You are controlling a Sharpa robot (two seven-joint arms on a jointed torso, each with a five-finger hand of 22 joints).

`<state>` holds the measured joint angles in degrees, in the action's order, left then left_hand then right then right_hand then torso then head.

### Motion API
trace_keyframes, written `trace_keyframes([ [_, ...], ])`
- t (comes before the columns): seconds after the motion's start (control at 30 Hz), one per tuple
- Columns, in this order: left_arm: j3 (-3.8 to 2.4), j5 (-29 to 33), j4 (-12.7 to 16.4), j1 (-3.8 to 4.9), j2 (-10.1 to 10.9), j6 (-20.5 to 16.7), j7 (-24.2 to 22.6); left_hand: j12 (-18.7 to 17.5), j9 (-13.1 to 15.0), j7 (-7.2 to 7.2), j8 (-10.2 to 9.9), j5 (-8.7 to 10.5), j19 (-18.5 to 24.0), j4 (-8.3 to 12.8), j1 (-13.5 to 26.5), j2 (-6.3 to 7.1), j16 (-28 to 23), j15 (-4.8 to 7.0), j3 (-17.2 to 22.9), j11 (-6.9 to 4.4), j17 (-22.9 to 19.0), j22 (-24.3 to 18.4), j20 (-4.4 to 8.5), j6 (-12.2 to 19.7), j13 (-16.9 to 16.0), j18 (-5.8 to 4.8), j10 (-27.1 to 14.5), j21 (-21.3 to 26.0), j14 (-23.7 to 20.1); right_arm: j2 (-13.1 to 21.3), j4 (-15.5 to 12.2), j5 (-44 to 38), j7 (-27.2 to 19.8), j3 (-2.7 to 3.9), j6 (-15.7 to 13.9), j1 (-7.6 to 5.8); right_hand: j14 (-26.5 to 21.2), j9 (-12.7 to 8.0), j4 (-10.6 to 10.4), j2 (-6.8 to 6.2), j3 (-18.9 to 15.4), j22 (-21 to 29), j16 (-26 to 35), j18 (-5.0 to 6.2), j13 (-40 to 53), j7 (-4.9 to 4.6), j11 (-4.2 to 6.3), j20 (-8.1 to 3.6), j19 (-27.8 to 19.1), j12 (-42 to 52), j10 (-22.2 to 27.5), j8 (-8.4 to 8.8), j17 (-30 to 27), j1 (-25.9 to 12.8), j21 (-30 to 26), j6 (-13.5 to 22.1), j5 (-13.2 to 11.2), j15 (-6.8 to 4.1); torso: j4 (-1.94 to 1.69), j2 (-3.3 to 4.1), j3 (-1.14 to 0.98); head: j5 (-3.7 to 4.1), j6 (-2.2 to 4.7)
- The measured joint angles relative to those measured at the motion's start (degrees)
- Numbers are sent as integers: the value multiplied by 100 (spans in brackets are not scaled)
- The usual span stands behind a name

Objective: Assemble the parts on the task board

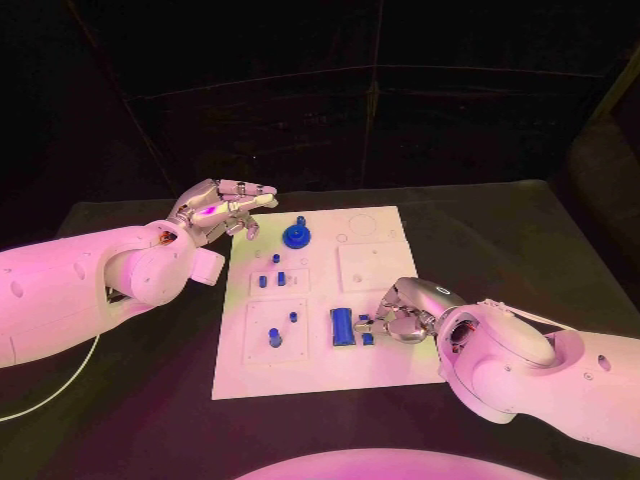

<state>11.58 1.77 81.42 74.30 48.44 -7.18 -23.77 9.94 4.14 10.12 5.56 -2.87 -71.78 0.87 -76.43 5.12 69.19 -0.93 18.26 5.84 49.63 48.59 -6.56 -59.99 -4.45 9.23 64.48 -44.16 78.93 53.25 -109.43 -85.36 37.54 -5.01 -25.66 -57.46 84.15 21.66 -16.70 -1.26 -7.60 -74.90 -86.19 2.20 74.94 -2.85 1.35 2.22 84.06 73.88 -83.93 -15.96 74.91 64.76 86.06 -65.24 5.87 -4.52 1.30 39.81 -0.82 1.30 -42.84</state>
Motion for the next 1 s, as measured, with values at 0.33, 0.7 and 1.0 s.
trace_keyframes([
  [0.33, 0, 0, 4, 0, 8, 1, 3, 0, 0, 0, 0, 0, 0, 0, 0, 0, 0, 0, 0, 0, 0, 0, 0, 0, 0, 0, 0, 0, 0, 177, -92, 16, -167, 0, 22, 0, 0, 57, 192, 22, -79, 0, 0, 0, 2, -1, 0, 0, 0, 0, 0, -48, 0, 602, 0, 40, 67, 0, 0, -2, -1, 1, -1],
  [0.7, 1, 0, 4, 1, 13, 1, 5, 0, 0, 0, 0, 0, 0, 0, 0, 0, 0, 0, 0, 0, 0, 1, 0, 0, 0, 0, 0, 0, 0, 208, -98, 60, -451, 0, 193, 1, 0, 83, 333, 61, -125, 0, 0, -1, 21, -17, -1, 0, 0, 19, 1, -69, -1, 968, 0, 64, 83, 1, 2, -4, -3, -1, 0],
  [1.0, 1, 0, 10, 1, 16, 2, 6, 0, 0, 0, 0, 0, 0, 0, 0, 0, 0, 0, 0, 0, 0, 1, 0, 0, 0, 0, 0, 0, 0, 78, 140, 62, -513, -1, 294, 1, 0, 95, 397, 120, -128, 0, 0, 0, 28, -3, -2, 0, 0, 2, 1, -96, -1, 1077, 0, 78, 112, 2, -4, 1, -2, -3, -10],
])
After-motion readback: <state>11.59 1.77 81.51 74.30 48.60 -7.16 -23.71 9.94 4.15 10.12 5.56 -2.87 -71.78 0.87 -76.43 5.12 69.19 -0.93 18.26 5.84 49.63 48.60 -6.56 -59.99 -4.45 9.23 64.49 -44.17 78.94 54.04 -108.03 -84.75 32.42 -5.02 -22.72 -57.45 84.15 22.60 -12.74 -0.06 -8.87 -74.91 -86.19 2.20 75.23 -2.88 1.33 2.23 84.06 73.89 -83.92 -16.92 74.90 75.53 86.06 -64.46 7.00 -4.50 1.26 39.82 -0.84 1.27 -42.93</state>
